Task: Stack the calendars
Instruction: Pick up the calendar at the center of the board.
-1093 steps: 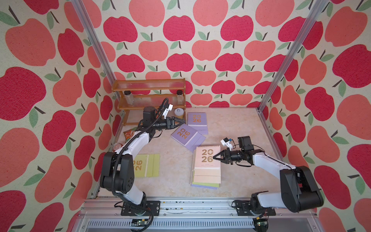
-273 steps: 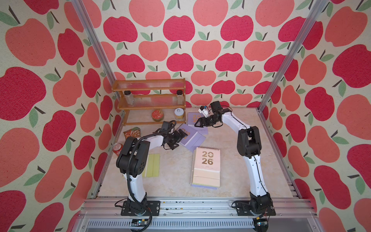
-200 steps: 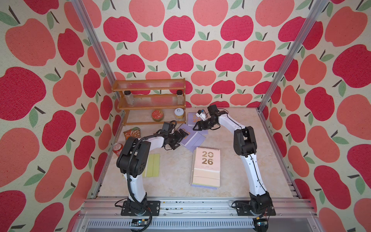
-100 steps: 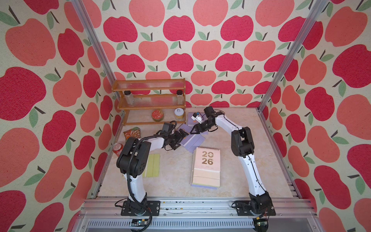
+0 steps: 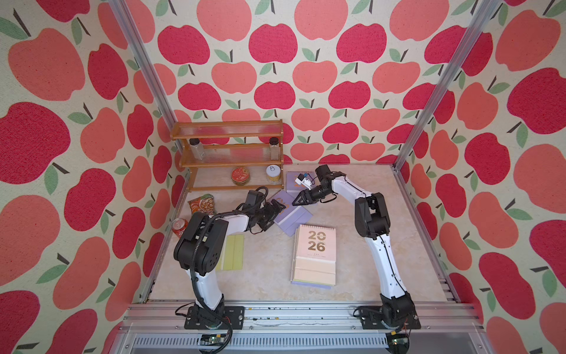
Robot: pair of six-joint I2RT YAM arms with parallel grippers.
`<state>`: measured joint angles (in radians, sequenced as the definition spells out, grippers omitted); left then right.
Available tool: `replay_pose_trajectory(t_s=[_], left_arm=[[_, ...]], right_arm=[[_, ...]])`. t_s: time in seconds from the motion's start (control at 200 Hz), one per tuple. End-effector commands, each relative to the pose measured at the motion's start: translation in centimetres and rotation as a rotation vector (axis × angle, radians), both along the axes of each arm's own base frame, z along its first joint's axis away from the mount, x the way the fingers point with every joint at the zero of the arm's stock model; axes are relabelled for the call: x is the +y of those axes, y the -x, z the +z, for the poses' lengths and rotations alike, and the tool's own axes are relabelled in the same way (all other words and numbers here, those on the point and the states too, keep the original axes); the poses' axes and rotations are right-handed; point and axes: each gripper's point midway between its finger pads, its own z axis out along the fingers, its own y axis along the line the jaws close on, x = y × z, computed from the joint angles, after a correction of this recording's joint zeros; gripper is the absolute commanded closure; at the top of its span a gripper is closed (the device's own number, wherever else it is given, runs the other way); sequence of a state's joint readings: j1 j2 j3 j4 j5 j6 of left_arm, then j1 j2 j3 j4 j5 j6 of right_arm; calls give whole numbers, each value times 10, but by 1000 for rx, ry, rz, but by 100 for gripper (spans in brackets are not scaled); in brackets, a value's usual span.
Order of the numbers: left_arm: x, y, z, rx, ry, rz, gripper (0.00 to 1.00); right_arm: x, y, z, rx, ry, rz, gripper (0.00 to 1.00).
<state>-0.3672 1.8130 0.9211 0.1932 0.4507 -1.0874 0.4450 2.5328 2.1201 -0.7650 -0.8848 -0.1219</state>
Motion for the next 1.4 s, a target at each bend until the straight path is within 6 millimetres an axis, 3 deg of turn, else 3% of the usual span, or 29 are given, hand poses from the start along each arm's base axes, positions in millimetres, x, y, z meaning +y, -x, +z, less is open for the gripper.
replay_pose_trajectory(t_s=[0.0, 0.355, 0.545, 0.76, 0.89, 1.041, 1.396], left_arm=[[0, 1, -2, -44, -24, 30, 5], [-4, -3, 30, -202, 31, 58, 7], [-3, -3, 29, -209, 40, 72, 10], [-3, -3, 45, -283, 82, 93, 22], [-2, -4, 57, -316, 79, 93, 24], [-2, -2, 56, -308, 59, 81, 24], [-7, 3, 29, -241, 63, 59, 25]], right_arm=[[22, 37, 14, 143, -91, 72, 31], [26, 46, 3, 179, -80, 84, 33], [26, 47, 4, 186, -82, 85, 34], [24, 53, -3, 197, -57, 96, 34], [25, 55, -7, 201, -53, 99, 34], [27, 54, -4, 195, -64, 96, 34], [19, 36, 13, 150, -118, 26, 35]])
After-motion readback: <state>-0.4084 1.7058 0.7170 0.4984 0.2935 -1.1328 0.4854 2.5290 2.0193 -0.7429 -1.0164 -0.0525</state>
